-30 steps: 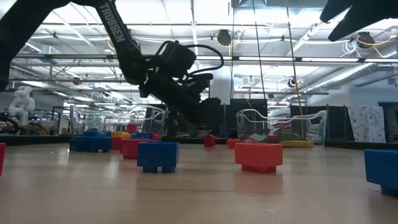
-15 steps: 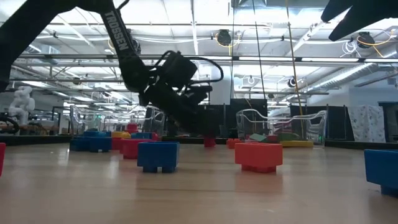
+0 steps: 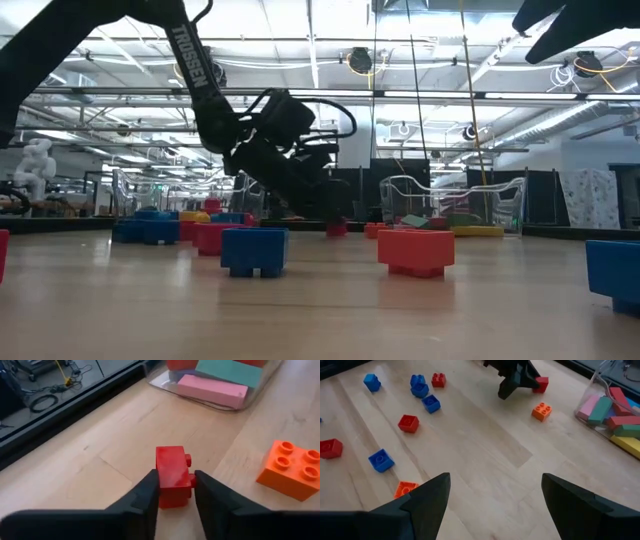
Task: Sort blocks by size
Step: Put the 4 stud red game piece into the bottom transparent bin
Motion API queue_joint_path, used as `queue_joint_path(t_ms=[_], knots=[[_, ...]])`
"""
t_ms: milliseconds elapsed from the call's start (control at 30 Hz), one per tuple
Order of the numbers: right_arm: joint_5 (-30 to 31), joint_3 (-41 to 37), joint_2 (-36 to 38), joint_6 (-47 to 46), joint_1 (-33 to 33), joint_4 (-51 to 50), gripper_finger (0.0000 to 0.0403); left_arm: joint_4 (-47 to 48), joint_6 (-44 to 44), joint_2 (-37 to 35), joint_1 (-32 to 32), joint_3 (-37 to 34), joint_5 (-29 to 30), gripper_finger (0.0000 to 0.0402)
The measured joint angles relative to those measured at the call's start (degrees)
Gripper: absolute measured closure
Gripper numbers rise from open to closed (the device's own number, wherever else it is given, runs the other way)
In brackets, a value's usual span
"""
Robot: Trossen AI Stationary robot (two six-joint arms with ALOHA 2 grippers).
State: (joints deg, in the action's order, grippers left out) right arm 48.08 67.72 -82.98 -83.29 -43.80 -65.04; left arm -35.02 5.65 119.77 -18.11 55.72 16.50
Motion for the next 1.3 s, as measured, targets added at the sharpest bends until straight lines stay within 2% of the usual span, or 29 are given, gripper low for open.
queue_joint_path(t_ms=[67, 400, 467, 600, 767, 967, 1167, 1300], knots=[[0.18, 0.0, 0.0, 0.0, -0.01, 0.0, 0.0105, -0.15, -0.01, -0.04, -0.34, 0.0, -1.73, 0.0312], [3.05, 0.0, -0.45, 0.41, 0.68, 0.33, 0.0105, 0.84, -0.37, -0.55, -0.72, 0.09, -10.98, 0.0312], [2.77, -0.14, -1.27, 1.88, 1.34, 0.69, 0.0105, 2.55, -0.4, -1.54, -0.45, 0.07, -14.98, 0.0312], [2.5, -1.6, -3.58, 4.48, 3.39, 3.65, 0.0105, 5.73, -0.8, -4.37, 1.31, -0.02, -20.25, 0.0312], [2.59, -2.51, -5.08, 3.13, 6.5, 5.65, 0.0105, 8.1, -7.43, -8.83, 6.34, -0.04, -21.1, 0.0312], [2.1, -2.75, -5.09, 22.22, 7.0, 10.9, 0.0105, 7.17, -8.56, -13.77, 12.03, 0.0, -26.96, 0.0312], [-0.4, -2.75, -5.09, 46.2, 6.96, 19.99, 0.0105, 0.91, 4.04, -14.23, 14.22, -0.04, -33.97, 0.0312], [-0.05, -2.75, -5.09, 59.73, 7.36, 21.67, 0.0105, 0.89, 9.65, -14.23, 14.75, -0.02, -34.5, 0.0312]])
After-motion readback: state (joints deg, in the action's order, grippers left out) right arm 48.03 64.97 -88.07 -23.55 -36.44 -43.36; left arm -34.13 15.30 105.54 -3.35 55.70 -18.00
